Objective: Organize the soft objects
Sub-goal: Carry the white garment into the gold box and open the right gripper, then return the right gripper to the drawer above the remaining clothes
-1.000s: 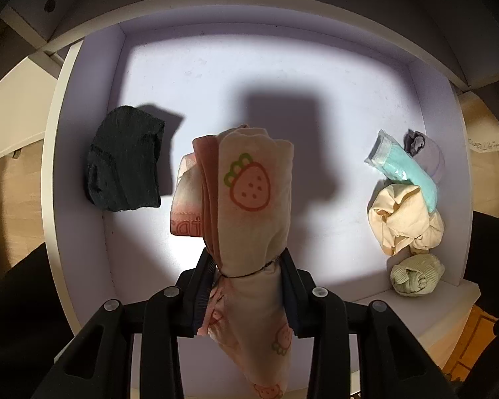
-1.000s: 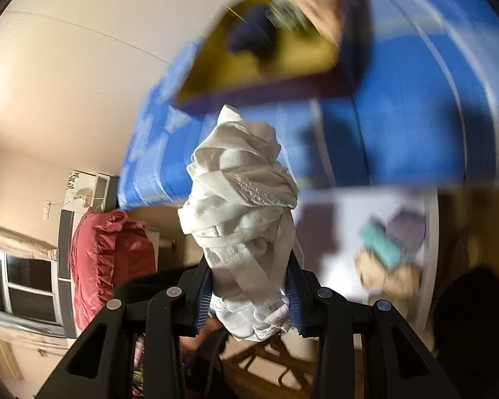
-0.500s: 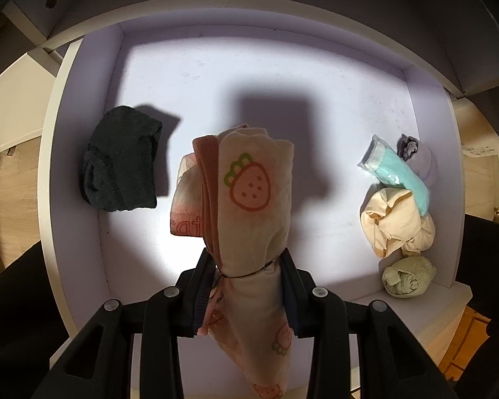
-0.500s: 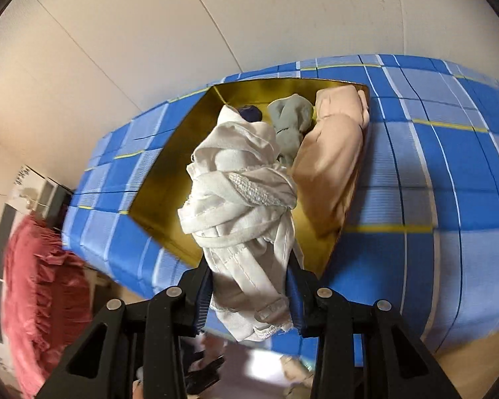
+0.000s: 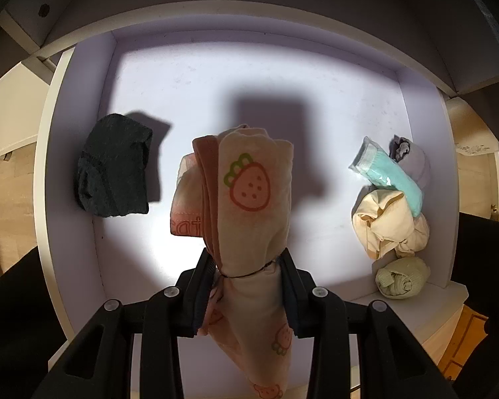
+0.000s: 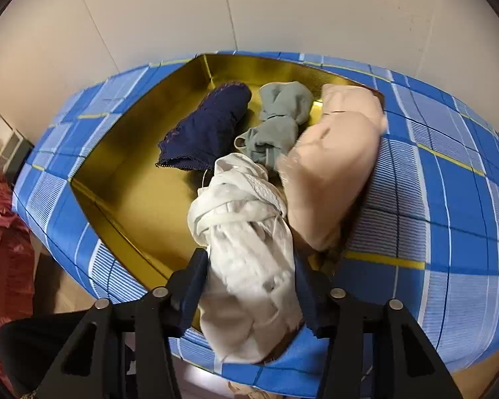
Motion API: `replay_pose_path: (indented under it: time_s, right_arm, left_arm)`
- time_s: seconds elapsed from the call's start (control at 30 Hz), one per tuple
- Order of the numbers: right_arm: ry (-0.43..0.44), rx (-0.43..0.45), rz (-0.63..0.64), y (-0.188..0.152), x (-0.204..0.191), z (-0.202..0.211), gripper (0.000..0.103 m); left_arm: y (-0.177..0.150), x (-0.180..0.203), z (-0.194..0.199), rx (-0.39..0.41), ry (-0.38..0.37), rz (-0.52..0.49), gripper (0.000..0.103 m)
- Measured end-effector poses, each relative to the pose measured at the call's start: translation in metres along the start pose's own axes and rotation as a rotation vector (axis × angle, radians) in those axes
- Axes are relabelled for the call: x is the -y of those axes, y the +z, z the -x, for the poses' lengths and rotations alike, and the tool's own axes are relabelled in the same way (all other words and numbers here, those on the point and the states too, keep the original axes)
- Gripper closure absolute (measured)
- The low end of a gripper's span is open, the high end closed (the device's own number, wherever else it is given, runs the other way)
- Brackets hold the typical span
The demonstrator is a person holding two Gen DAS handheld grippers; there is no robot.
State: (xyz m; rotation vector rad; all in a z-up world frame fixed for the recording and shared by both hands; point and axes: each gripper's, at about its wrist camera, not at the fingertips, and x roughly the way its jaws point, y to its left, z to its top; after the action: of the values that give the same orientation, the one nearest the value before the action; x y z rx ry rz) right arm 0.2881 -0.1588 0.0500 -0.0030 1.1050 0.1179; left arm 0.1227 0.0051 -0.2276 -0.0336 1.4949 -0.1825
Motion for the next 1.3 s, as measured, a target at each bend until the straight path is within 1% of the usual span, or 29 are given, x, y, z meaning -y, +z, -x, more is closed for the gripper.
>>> replay_pose_path:
  time_s: [0.07,0.2,0.4,0.5,0.77,0.9,0.97,1.07,1.13,1.17,1.23,1.3]
  right_arm:
    - [0.009,0.049,0.001,-0.009,0.002,0.013,0.047]
    - [-0.018,0.139,0.002,-0.03,0.004,0.039,0.047]
    - [-0.018,0.232,-0.035,-0.066,0.009,0.06,0.046]
    - [0.001,0.225,-0.069,-0.088,0.013,0.056,0.046]
    - [0.015,0.151,-0.083,-0.137,0.011,0.03,0.046]
    - [0.01,0.077,-0.122,-0.161,0.014,0.006,0.046]
    - [0.013,0.009,-0.129,-0.171,0.013,-0.011,0.044]
    - [-0.027,-0.164,-0.124,-0.189,0.011,-0.047,0.042]
    - [-0.03,-0.288,-0.151,-0.204,0.013,-0.071,0.042]
    - [-0.017,-0.34,-0.182,-0.212,0.015,-0.082,0.042]
    - [0.044,-0.447,-0.267,-0.228,0.02,-0.102,0.042]
    - [0.096,-0.512,-0.333,-0.24,0.021,-0.115,0.042]
  left_arm:
    - [-0.001,-0.001,0.002,0.001,0.005,-0.003,0.066]
    - [-0.002,-0.002,0.006,0.007,0.016,-0.005,0.066]
    - [-0.004,0.0,0.009,0.022,0.017,-0.015,0.066]
    - [-0.005,0.001,0.009,0.026,0.016,-0.018,0.066]
    - [-0.008,0.001,0.009,0.03,0.027,-0.025,0.066]
    - [-0.01,0.001,0.011,0.031,0.025,-0.014,0.066]
    - [-0.012,0.002,0.012,0.033,0.02,-0.015,0.066]
    - [-0.015,0.004,0.015,0.039,0.012,-0.02,0.066]
    - [-0.018,0.008,0.018,0.044,0.012,-0.031,0.066]
    - [-0.019,0.009,0.019,0.047,0.012,-0.036,0.066]
    - [-0.021,0.011,0.022,0.054,0.01,-0.045,0.066]
    - [-0.024,0.013,0.027,0.064,0.007,-0.053,0.066]
